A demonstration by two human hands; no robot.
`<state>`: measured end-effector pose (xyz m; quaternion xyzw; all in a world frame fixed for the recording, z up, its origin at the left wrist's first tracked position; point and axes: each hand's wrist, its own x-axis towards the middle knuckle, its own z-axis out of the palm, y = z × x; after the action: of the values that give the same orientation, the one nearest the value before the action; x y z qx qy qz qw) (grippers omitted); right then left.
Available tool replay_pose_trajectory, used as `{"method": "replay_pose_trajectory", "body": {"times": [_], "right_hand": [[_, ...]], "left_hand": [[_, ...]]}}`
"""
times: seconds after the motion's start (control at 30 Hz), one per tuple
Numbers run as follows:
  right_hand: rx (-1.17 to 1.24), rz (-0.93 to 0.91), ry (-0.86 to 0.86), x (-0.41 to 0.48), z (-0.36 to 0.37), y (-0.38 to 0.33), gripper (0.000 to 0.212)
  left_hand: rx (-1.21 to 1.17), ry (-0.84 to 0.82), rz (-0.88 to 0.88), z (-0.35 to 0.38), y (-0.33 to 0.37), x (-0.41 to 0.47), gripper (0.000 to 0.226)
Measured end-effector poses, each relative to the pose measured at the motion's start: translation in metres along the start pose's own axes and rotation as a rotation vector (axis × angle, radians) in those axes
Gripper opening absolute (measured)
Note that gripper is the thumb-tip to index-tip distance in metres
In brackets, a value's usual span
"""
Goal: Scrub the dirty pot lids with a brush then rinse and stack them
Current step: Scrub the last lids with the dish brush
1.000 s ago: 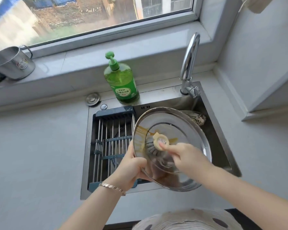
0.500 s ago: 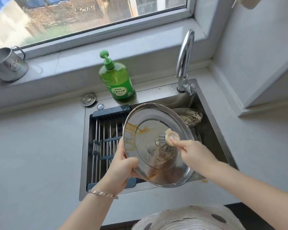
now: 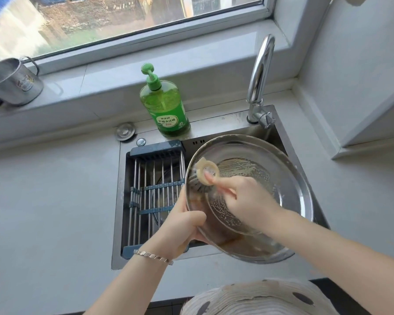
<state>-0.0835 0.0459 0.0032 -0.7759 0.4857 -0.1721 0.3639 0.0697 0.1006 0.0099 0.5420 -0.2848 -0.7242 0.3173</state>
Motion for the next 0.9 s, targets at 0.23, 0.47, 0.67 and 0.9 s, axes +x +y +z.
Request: {"method": "replay_pose_trajectory", "body": {"times": [0.23, 0.47, 0.67, 0.9], "right_hand": [[0.173, 0.078, 0.023, 0.008, 0.000, -0.001, 0.042], [0.014, 0.096, 0.039, 0.020, -0.013, 0.018, 0.046], [0.062, -0.183, -0.167, -0.023, 0.014, -0.005, 0.051], [-0.197, 0.083, -0.027, 0.029, -0.010, 0.047, 0.048]], "left_hand": [[0.055, -0.014, 0.016, -0.003, 0.005, 0.002, 0.081], [0.088, -0.034, -0.005, -0.008, 0.002, -0.003, 0.081], [0.034, 0.060, -0.003, -0.014, 0.001, 0.000, 0.084], [0.038, 0.037, 0.004, -0.015, -0.010, -0.007, 0.087]]}}
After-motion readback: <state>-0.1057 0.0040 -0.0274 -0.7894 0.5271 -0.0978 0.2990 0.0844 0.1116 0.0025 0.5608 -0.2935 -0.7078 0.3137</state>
